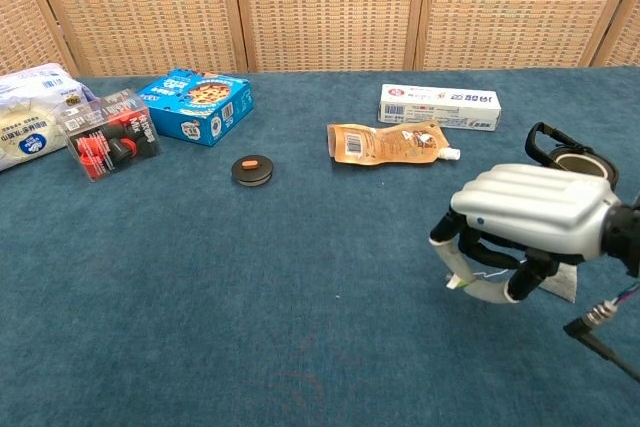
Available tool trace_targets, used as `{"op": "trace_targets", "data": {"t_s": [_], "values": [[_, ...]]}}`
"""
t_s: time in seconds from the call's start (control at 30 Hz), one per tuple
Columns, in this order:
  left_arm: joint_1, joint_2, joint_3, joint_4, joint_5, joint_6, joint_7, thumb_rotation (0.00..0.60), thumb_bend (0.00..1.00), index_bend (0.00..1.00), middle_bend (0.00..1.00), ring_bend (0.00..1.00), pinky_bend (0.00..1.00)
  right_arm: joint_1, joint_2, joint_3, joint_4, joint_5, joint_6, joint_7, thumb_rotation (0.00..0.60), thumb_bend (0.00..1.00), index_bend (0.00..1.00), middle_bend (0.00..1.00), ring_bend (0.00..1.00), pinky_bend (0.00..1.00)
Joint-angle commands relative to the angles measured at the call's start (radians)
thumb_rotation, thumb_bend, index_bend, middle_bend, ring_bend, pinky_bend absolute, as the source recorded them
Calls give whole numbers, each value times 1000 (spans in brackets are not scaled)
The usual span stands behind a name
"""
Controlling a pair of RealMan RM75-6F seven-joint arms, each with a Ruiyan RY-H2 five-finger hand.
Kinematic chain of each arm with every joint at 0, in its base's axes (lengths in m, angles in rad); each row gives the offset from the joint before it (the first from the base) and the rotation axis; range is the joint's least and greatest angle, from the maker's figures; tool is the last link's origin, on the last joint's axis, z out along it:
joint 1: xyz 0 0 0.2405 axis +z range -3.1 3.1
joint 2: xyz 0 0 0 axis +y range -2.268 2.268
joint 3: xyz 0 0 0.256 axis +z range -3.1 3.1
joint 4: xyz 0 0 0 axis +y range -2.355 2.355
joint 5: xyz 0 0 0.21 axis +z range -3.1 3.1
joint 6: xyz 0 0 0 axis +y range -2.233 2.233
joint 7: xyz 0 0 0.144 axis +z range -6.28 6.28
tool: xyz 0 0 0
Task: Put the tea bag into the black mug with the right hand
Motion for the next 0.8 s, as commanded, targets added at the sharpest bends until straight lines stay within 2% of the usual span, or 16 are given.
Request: {"op": "trace_targets", "data": {"t_s": [0.03,0.2,0.8], "values": [[0,0,-1,-1,0,0,-1,600,411,72,0,0,0,2,36,21,-31,4,18,11,600,648,649,926,888,959],[-2,2,0,-6,4,0,3,600,410,72,0,0,0,5,117,67,-92,15,54,24,600,649,650,926,888,959],[-5,13,6,-28,13,-5,16,600,409,73,0,0,0,25,271,149,-194,55,73,73,600,649,650,926,888,959]]}}
